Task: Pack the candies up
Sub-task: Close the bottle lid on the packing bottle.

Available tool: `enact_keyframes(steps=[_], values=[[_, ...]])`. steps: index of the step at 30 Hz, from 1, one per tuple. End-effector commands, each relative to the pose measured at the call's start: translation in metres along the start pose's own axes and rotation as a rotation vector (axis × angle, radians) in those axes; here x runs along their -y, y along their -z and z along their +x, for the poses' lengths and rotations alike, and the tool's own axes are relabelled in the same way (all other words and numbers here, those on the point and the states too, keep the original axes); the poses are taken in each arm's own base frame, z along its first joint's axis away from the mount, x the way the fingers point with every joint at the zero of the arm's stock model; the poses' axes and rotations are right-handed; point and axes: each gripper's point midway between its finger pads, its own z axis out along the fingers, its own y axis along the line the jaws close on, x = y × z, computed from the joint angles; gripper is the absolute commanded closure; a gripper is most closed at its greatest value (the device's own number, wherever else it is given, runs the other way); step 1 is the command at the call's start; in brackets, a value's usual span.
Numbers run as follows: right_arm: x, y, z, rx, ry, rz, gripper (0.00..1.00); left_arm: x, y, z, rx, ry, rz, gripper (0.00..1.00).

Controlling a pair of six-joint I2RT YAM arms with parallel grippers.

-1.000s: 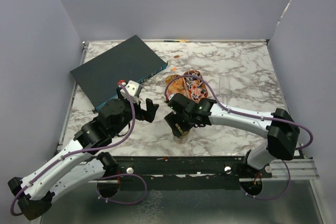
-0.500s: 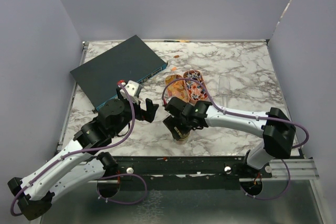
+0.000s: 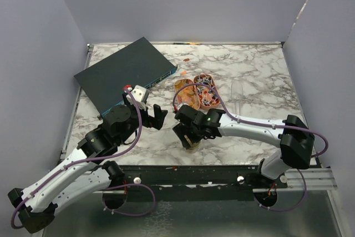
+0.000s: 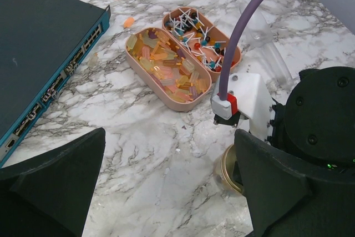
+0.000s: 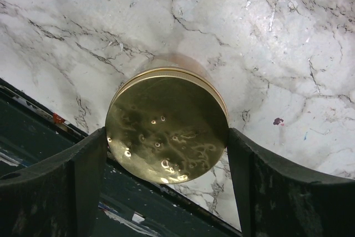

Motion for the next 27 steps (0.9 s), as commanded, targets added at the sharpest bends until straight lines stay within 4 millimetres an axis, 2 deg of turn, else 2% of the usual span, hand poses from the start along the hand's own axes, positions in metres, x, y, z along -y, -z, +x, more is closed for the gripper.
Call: enact_keyframes(steps=[1,13,22,27], values=[[0.002,0.002,0.006,0.015,-0.013,0.02,0.41,-0.006,0.0,0.004,-0.006,0.003,-0.025,0.01],[0.002,-0.006,0.025,0.002,-0.03,0.029,0.41,-0.006,0.0,0.005,-0.008,0.005,-0.03,0.01],[0.004,-0.019,0.056,-0.051,-0.029,0.084,0.54,-0.007,-0.001,0.006,-0.012,0.005,-0.034,0.01],[0.002,-0.026,0.07,-0.064,-0.044,0.087,0.56,-0.007,-0.001,0.006,-0.013,0.007,-0.037,0.01]])
